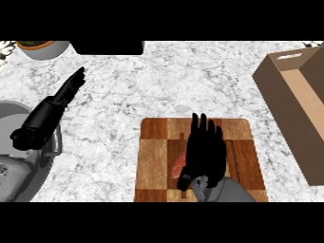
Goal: Pick the sweet potato from the cutting board and place it in the cardboard box
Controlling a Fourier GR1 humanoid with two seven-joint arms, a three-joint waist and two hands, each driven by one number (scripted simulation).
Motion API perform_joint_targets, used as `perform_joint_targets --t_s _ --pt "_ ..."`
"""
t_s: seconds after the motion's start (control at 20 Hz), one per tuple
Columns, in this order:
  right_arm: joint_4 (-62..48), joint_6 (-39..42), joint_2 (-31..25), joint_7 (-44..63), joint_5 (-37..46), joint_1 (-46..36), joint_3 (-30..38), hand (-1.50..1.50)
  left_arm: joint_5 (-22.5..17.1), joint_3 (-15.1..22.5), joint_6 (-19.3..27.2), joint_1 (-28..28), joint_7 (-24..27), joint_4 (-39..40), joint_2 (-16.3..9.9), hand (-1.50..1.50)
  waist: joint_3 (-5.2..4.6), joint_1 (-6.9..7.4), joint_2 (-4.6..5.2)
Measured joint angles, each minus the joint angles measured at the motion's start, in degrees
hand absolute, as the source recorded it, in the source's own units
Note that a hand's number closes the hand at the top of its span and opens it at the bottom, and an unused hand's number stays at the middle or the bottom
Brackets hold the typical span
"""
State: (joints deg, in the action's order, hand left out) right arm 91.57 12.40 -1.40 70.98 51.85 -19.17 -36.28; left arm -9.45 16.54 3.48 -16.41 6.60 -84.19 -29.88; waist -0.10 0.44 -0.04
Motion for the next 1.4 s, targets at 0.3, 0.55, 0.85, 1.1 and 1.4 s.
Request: perform_joint_targets --t_s 0.3,0.55,0.85,1.1,1.4 --pt "-2.8 -1.4 0.1 0.1 -0.6 0.1 -1.1 -1.5 0.7 -0.4 -0.3 1.8 0.1 -1.9 0.3 0.0 0.05 0.23 -0.05" --pt "-5.7 -2.5 0.2 -0.4 -2.2 -0.6 -2.0 -1.5 1.0 -1.4 -1.3 0.8 -0.5 -1.2 0.8 0.0 0.07 0.11 0.03" --pt "-8.3 -3.0 0.2 -1.0 -1.8 -0.2 -1.1 -1.5 1.8 -1.9 -1.6 2.0 -0.5 -2.0 1.3 0.0 0.07 0.02 -0.01" --pt "-9.7 -3.6 0.2 -2.0 -0.8 0.8 0.2 -1.5 2.7 -2.3 -1.6 2.4 -0.8 -2.3 2.1 0.0 0.07 -0.18 -0.01" --pt "-10.9 -4.9 0.3 -3.4 -1.0 2.4 -1.5 1.5 3.7 -3.4 -2.9 3.3 -0.4 -2.9 2.5 0.0 0.08 -0.17 0.0"
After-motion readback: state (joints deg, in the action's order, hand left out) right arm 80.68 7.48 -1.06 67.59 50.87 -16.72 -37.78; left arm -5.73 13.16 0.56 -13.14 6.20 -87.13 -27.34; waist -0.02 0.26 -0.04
